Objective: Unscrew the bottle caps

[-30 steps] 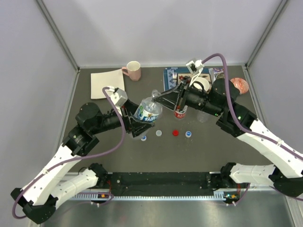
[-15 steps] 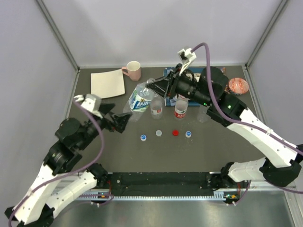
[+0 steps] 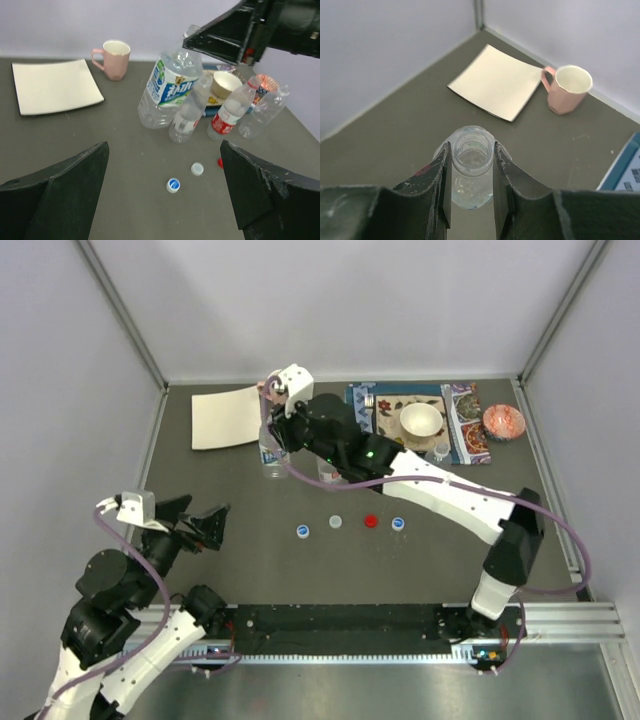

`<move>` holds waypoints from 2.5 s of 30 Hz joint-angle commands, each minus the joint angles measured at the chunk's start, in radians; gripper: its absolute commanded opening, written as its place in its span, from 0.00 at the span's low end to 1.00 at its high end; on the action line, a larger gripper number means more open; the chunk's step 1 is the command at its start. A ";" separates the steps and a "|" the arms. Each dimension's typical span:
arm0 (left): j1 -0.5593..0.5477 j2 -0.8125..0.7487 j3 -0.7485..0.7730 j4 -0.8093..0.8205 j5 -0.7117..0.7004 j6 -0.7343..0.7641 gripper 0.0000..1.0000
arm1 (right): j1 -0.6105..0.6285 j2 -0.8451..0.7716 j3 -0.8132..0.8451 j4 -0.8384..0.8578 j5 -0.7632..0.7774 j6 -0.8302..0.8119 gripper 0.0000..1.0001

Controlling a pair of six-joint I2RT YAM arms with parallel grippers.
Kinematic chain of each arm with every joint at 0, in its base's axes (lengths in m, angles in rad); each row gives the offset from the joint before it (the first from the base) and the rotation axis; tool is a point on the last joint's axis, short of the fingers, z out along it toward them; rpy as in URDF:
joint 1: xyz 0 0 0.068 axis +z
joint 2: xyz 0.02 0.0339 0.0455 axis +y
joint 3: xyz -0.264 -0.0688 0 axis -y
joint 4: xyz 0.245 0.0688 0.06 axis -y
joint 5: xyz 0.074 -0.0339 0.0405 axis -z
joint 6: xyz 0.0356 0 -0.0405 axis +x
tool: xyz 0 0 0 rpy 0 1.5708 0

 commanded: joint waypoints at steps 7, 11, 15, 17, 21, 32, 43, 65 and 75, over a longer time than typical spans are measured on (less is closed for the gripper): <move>0.001 -0.175 -0.047 -0.081 -0.019 -0.044 0.99 | -0.003 0.182 -0.018 0.214 0.150 -0.073 0.00; 0.000 -0.181 -0.050 -0.097 -0.007 -0.050 0.99 | -0.032 0.226 -0.027 0.262 0.082 0.032 0.00; 0.001 -0.187 -0.058 -0.124 -0.011 -0.056 0.99 | -0.044 0.266 -0.017 0.260 0.087 0.055 0.00; 0.001 -0.195 -0.061 -0.128 -0.013 -0.058 0.99 | -0.044 0.295 -0.009 0.253 0.107 0.048 0.00; 0.000 -0.200 -0.073 -0.127 -0.015 -0.059 0.99 | -0.047 0.327 0.017 0.214 0.125 0.042 0.00; 0.000 -0.189 -0.098 -0.104 0.002 -0.069 0.99 | -0.047 0.337 -0.009 0.182 0.140 0.025 0.01; 0.000 -0.189 -0.112 -0.096 0.027 -0.085 0.99 | -0.047 0.295 -0.020 0.163 0.147 0.043 0.52; 0.000 -0.193 -0.130 -0.091 0.047 -0.102 0.99 | -0.026 0.281 0.029 0.116 0.139 0.042 0.64; 0.001 -0.197 -0.133 -0.091 0.048 -0.107 0.99 | -0.009 0.286 0.057 0.116 0.127 0.026 0.68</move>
